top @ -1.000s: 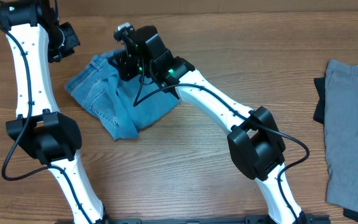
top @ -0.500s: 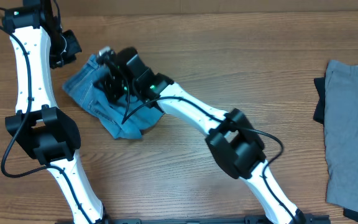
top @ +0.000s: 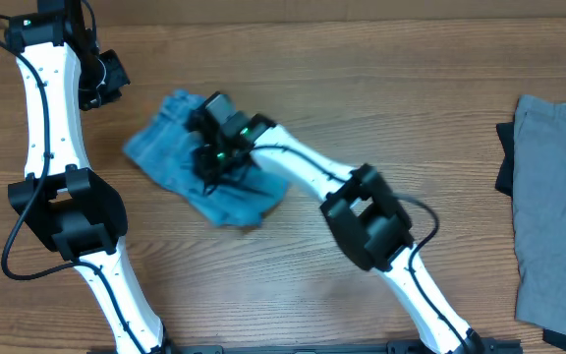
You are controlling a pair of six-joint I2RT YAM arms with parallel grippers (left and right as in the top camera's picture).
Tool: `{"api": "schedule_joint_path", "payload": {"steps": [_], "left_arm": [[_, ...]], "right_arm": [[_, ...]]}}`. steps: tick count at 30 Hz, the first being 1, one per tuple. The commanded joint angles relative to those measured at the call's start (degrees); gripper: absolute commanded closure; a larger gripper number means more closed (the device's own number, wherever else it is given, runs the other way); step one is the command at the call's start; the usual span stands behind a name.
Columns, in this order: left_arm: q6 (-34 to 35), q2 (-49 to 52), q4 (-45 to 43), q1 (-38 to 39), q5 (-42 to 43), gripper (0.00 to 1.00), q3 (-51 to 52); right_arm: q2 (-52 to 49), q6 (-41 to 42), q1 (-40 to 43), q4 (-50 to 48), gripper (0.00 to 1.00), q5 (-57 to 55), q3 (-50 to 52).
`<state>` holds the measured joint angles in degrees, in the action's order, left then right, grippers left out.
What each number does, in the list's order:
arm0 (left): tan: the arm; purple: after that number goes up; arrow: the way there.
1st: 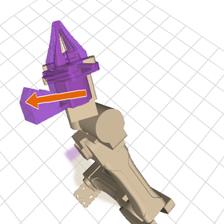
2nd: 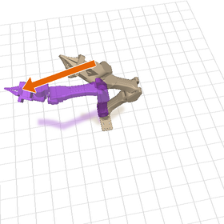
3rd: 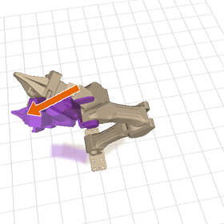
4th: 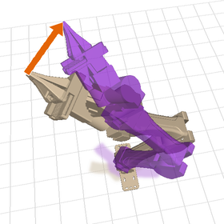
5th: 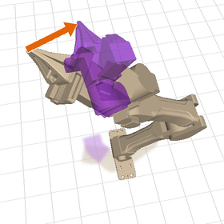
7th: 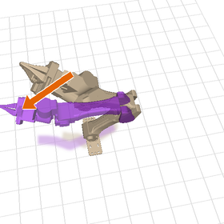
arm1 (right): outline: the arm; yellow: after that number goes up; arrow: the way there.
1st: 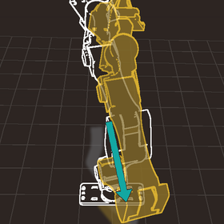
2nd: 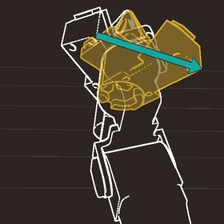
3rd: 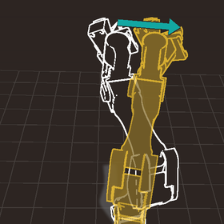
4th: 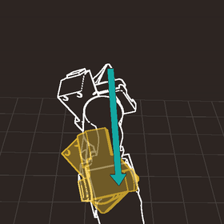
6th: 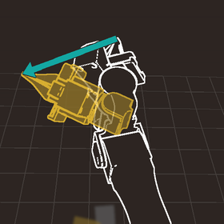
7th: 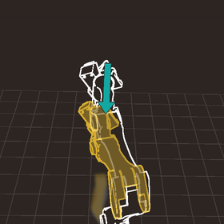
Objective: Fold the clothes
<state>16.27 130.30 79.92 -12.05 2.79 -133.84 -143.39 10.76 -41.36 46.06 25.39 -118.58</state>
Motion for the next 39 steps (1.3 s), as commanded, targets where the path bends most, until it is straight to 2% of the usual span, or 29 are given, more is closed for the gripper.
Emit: {"api": "schedule_joint_path", "payload": {"steps": [1,5,10,16,21,26,31,35,39], "left_arm": [[-0.39,-0.2,0.04,-0.31,0.44,0.96,0.39],[0.04,-0.2,-0.07,-0.24,2.36,0.96,0.39],[0.0,-0.2,-0.87,0.57,3.19,0.96,0.39],[-0.07,-0.2,-2.34,2.86,3.96,0.96,0.39],[-3.34,-0.2,-5.42,6.84,5.14,0.96,0.42],[-14.86,-0.17,-13.14,13.18,15.93,0.96,3.3],[-16.15,-0.17,-24.33,17.25,17.59,0.96,11.89],[-18.73,-0.17,-31.95,19.43,27.76,0.96,19.69],[-17.9,-0.17,-38.6,21.59,30.71,0.96,25.81]], "right_arm": [[-3.48,-7.91,10.6,14.1,0.96,-10.19,3.17],[-2.58,-8.17,17.27,19.34,0.96,-12.87,3.08],[3.1,-11.43,21.38,18.78,0.96,-7.19,2.93],[13.99,-9.68,20.87,17.84,0.96,-5.66,2.29],[21.11,-7.52,18.45,11.3,0.96,-5.86,2.29],[21.14,-4.66,16.98,7.21,0.96,-5.97,2.36],[21.14,-4.52,16.98,7.74,0.96,-5.77,2.36],[21.16,-4.87,17.0,10.73,0.96,-5.77,2.36],[21.4,-5.01,17.0,11.61,0.96,-5.75,2.36]]}}
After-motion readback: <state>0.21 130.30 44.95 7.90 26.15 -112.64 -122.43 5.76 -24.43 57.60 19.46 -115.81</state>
